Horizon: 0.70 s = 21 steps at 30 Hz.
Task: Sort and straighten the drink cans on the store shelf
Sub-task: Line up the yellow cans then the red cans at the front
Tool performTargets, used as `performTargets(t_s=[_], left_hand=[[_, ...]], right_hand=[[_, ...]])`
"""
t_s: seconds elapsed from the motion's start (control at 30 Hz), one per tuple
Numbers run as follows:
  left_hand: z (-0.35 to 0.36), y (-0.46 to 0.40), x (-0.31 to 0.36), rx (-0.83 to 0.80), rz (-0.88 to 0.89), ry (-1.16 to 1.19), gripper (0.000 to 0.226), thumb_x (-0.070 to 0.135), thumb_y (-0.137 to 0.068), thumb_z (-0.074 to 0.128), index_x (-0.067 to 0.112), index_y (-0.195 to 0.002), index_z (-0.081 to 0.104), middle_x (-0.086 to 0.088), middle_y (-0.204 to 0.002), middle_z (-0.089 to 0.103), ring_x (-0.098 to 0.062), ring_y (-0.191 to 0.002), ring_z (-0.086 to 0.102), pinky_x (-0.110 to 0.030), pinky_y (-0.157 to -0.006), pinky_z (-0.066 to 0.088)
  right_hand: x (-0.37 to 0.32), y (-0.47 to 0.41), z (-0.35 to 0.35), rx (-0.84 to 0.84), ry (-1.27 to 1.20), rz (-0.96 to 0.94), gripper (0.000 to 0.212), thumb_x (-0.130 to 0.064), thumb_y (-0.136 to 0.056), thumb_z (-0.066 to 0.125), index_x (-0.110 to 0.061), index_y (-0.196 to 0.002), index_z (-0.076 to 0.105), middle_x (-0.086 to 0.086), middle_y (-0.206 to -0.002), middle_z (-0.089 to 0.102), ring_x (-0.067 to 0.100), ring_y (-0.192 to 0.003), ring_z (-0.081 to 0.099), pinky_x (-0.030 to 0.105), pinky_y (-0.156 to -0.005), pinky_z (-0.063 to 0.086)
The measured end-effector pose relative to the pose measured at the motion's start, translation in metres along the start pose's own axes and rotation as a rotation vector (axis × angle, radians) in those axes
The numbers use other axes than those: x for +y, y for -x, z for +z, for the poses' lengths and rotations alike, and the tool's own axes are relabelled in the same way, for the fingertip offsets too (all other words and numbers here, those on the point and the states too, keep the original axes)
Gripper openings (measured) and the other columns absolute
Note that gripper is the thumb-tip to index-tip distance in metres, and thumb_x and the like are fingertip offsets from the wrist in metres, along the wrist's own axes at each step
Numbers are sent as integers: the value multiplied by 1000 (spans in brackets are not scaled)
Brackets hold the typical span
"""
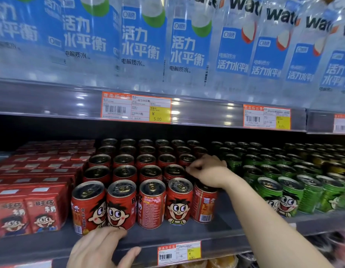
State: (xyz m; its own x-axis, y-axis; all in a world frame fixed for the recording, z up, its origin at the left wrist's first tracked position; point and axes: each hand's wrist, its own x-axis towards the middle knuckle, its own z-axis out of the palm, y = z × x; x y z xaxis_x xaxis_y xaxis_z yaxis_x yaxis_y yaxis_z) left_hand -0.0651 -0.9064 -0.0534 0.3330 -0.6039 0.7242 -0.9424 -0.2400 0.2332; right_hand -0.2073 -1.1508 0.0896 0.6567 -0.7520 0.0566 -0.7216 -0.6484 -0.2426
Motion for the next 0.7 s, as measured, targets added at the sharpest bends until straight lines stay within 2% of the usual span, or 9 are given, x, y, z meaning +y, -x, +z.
performTargets(t_s=[0.07,0.13,0.17,0.2,0.27,0.33,0.47,0.63,0.7], left_hand=[[0,0,-1,-8,-2,-11,66,79,-75,32,28,-77,74,14,-79,69,-11,-69,65,-17,-76,37],[0,0,-2,-12,2,-13,67,79,-75,33,27,-77,75,14,-78,69,-11,-68,65,-16,-75,37],[0,0,-1,-11,1,-9,67,79,-75,34,26,-77,75,14,-78,69,-11,-68,65,-16,-75,37],[-1,0,-1,-10,2,-4,66,79,-75,35,26,-77,75,14,-78,69,-11,-69,65,-16,-75,38],[-1,0,0,-13,7,5,65,78,-75,35,27,-78,75,14,-79,69,-11,-70,65,-16,-76,38],[-2,0,1,-29,2,7,63,78,-74,35,29,-79,74,16,-80,68,-10,-71,64,-15,-76,37],[-3,-1,-1,-46,1,3,67,80,-74,32,29,-81,74,15,-82,69,-11,-75,65,-14,-76,34],[-3,0,4,-18,-17,-13,67,79,-74,34,26,-78,74,13,-79,69,-14,-69,65,-18,-74,38],[-4,1,4,-23,-32,-16,68,80,-74,34,25,-78,74,12,-79,69,-14,-70,65,-19,-72,41]], right_hand=[[13,0,-3,95,-174,15,27,-55,-91,46,-46,-108,65,-6,-130,57,23,-126,46,41,-105,33],[28,-1,-6,241,-74,159,29,-51,-92,43,-42,-109,65,-5,-124,62,24,-120,52,37,-97,35],[34,0,-7,258,31,245,33,-51,-93,40,-39,-113,63,-2,-125,62,26,-119,52,38,-96,34],[38,-1,-6,222,101,303,38,-52,-94,36,-35,-117,62,1,-126,61,27,-120,52,40,-97,33],[41,-2,0,110,72,323,45,-52,-96,31,-29,-121,60,4,-128,60,27,-121,51,43,-102,31],[38,-2,6,76,-65,286,44,-49,-98,31,-24,-117,62,7,-124,62,28,-117,54,44,-106,33],[41,2,13,82,-528,203,40,-43,-98,40,-15,-107,66,9,-114,67,24,-100,61,36,-93,47],[49,17,20,40,-810,143,38,-40,-99,42,-17,-121,62,2,-122,63,13,-103,57,28,-91,41],[50,26,20,54,-941,124,33,-37,-100,42,-19,-120,60,-6,-109,64,6,-93,55,25,-90,37]])
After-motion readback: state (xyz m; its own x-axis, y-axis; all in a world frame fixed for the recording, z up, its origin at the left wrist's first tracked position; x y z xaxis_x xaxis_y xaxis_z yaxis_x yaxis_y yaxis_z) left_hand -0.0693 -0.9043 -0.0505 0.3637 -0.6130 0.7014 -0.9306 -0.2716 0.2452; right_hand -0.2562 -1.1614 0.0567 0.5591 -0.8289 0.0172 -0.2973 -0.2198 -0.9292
